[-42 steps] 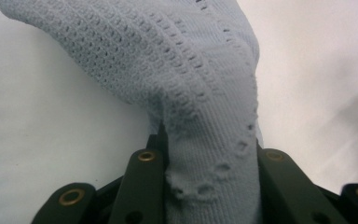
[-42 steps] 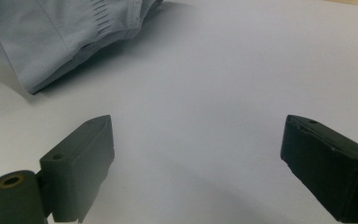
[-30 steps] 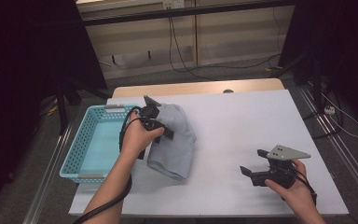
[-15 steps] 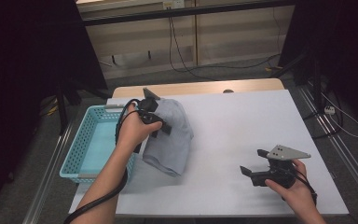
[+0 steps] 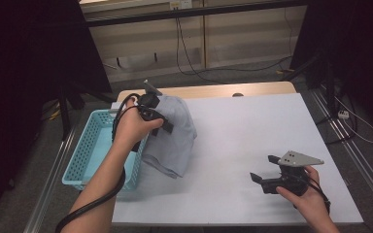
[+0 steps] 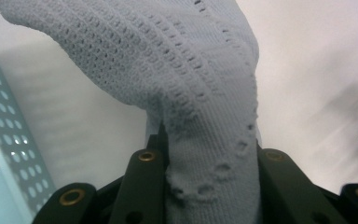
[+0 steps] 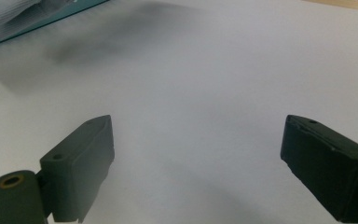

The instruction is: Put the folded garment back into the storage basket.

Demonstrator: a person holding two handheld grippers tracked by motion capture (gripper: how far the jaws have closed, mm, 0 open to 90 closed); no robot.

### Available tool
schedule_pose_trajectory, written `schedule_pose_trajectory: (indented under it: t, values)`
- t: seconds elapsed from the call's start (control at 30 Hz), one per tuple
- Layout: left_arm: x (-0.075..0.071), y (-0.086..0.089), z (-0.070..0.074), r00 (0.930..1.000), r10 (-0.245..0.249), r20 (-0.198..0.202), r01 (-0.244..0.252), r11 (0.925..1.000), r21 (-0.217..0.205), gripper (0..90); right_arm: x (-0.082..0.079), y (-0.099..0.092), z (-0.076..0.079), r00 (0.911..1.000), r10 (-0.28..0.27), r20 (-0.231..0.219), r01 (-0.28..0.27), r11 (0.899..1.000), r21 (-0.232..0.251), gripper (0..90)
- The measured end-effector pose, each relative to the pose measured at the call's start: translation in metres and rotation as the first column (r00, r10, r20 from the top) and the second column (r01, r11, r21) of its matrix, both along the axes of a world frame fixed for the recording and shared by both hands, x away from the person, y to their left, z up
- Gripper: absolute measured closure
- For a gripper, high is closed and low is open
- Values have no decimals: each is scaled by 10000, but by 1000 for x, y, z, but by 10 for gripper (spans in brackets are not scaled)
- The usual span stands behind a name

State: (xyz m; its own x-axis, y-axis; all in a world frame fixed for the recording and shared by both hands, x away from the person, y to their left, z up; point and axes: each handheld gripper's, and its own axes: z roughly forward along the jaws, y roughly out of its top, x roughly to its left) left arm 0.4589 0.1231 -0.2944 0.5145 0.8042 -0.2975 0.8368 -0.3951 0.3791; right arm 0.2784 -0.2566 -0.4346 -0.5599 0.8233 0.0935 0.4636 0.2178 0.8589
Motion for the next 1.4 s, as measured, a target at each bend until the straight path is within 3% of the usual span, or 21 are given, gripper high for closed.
schedule_pose_trajectory:
  t: [0.6, 1.4]
  values:
    - [5, 10, 20, 9999, -158, 61, 156, 9995, 271, 726, 0, 0, 0, 10000, 10, 10, -10, 10000, 9, 96]
    - [6, 28, 47, 9995, -21, 307, -3, 9970, 776, 725, 0, 0, 0, 10000, 42, 8, -42, 10000, -1, 96]
